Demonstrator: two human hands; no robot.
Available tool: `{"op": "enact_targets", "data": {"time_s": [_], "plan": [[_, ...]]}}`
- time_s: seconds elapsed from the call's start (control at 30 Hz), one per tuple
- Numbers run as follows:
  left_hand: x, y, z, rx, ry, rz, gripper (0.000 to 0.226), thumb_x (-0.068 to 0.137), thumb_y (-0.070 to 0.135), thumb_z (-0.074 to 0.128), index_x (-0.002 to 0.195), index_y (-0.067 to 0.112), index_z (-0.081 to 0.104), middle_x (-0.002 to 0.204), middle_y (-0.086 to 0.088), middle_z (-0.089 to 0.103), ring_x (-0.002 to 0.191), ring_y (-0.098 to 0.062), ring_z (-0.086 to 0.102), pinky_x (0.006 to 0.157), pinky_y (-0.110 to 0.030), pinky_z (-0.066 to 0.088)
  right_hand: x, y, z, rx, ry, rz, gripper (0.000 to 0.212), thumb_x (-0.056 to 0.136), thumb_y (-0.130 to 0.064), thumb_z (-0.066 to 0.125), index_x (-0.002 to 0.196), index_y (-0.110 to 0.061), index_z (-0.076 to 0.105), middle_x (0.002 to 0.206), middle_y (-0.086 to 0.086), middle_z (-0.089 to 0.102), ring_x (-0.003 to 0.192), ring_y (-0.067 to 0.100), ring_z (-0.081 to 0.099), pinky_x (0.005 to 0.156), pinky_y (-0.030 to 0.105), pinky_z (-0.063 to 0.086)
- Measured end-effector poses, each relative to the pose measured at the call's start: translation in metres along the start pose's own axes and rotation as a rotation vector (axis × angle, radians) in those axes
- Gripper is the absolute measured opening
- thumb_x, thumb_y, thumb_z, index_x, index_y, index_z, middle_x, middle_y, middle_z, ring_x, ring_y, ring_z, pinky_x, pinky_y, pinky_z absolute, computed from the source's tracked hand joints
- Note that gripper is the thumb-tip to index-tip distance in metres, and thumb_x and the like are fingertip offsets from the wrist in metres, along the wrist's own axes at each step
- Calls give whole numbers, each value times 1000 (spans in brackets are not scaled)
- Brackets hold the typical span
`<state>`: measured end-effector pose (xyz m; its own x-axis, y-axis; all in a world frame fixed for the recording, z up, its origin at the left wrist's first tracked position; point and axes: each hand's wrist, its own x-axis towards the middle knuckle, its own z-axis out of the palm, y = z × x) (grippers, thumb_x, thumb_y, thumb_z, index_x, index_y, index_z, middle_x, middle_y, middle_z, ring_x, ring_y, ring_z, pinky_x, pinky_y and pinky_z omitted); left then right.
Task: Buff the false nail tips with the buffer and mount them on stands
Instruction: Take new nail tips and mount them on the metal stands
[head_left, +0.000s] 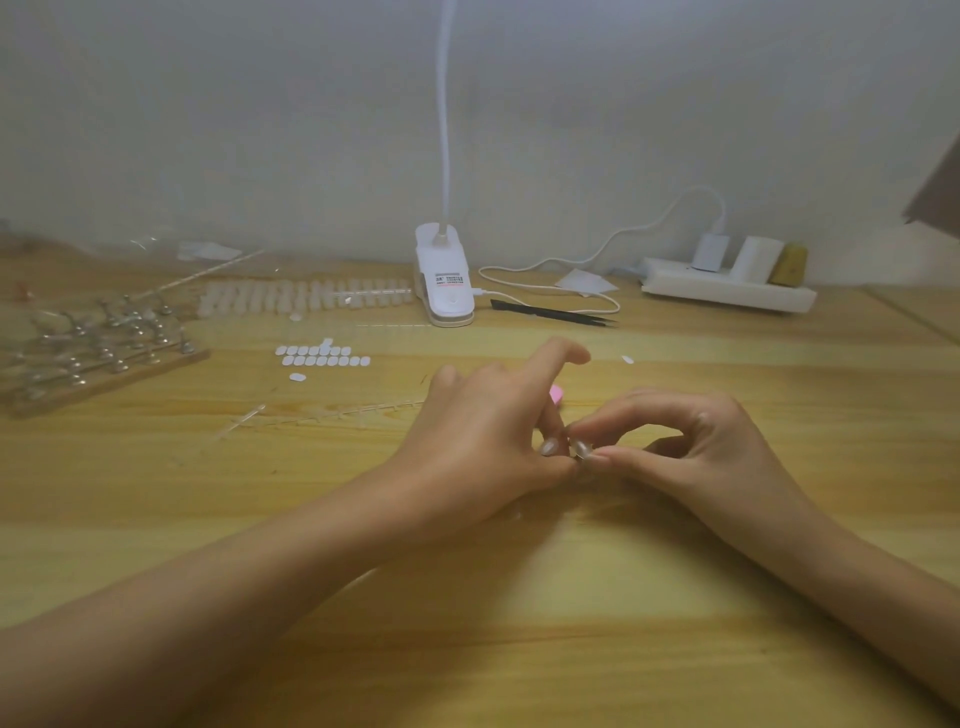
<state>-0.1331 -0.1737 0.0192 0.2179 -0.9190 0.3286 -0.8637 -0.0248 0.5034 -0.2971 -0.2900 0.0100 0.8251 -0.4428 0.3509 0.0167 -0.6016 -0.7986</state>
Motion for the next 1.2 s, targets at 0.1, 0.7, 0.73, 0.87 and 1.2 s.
{"op": "enact_targets", "data": {"time_s": [0.1,0.7,0.73,0.87,1.2], "plan": [[0,2,0,28,8,1,65,81,51,71,133,47,31,84,21,64,94,2,49,85,-31,28,-1,-1,2,37,9,-2,13,77,-25,75,89,-23,81,90,1,76,86,21,72,65,28,58],[-7,-26,-49,108,-497,-37,95,72,35,83,135,60,16,104,24,48,91,0,53,85,-27,50,9,-7,0,-235,-193,-28,63,73,-11,86,127,-32,60,107,-42,60,89,-10,59,74,3,42],[-11,-29,-49,89,-455,-39,87,76,33,80,134,58,20,101,22,51,89,1,54,81,-23,50,9,-7,0,-215,-191,-25,60,76,-5,83,127,-28,62,104,-42,61,84,-8,60,71,3,42],[-26,-37,-43,-39,-279,-18,66,82,29,74,133,50,37,96,22,56,91,0,55,75,-12,45,6,-9,1,-291,-149,-97,61,79,-3,81,130,-28,60,99,-27,65,89,4,64,72,10,46],[-36,-40,-36,-101,-80,57,67,78,25,80,132,45,46,98,22,61,92,-3,60,68,-4,40,1,-9,-3,-278,-45,-196,72,79,-5,81,141,-28,52,95,-10,66,93,17,67,81,28,57]]}}
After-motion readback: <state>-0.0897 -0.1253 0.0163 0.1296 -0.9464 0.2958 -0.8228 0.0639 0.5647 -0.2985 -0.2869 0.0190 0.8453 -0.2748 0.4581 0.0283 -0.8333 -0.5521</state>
